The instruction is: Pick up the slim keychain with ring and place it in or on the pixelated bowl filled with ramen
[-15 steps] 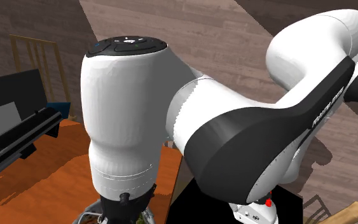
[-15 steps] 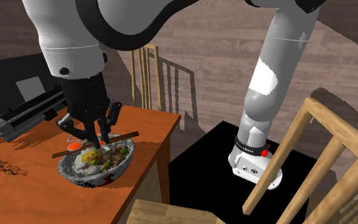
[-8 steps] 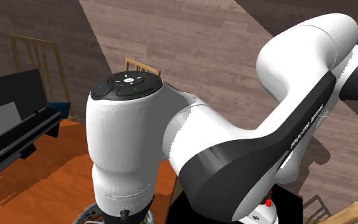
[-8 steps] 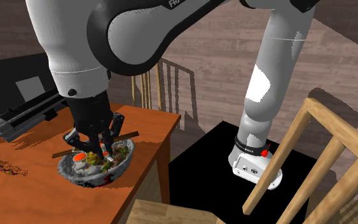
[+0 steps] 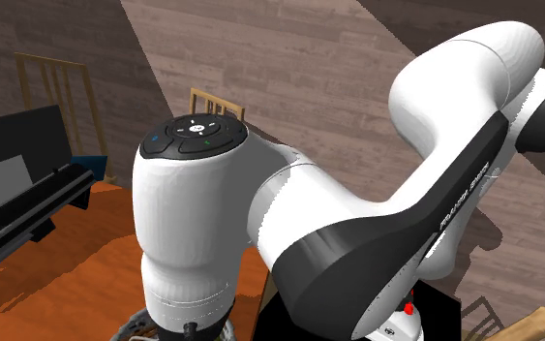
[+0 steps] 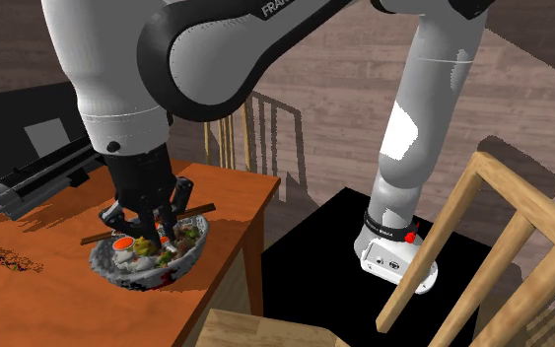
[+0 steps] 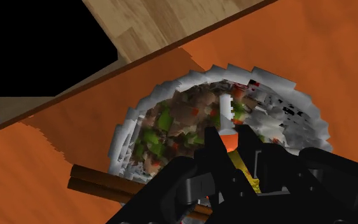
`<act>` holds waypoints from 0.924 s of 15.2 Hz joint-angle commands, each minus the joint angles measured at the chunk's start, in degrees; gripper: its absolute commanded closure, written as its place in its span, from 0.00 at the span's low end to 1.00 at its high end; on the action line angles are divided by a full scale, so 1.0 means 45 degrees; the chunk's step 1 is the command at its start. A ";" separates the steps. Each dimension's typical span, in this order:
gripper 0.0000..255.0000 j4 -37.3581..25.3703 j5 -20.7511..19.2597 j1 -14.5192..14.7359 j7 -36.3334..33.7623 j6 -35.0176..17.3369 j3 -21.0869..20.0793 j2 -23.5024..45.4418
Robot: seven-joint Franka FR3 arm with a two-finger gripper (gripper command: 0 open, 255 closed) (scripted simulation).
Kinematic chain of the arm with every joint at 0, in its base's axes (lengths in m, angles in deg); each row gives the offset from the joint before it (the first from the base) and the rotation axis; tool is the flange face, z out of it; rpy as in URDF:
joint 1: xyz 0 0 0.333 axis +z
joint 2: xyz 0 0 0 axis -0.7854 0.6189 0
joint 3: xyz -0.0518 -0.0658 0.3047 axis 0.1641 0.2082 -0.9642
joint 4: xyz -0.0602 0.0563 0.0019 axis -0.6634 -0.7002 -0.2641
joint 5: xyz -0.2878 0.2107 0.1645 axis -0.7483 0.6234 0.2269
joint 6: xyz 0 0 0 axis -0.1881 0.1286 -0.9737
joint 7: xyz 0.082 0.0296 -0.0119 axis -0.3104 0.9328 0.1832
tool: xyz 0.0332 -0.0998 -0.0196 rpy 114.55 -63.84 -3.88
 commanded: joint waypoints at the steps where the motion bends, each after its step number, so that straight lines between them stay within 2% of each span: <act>1: 0.00 0.0007 0.0001 0.0001 0.0000 0.0005 -0.0001 0.0002; 6: 0.00 0.0006 0.0000 0.0000 0.0000 0.0004 -0.0001 0.0003; 10: 0.00 -0.1146 0.0559 -0.0047 0.0421 0.1613 0.0201 -0.0699; 14: 0.00 -0.1146 0.0559 -0.0046 0.0421 0.1613 0.0202 -0.0699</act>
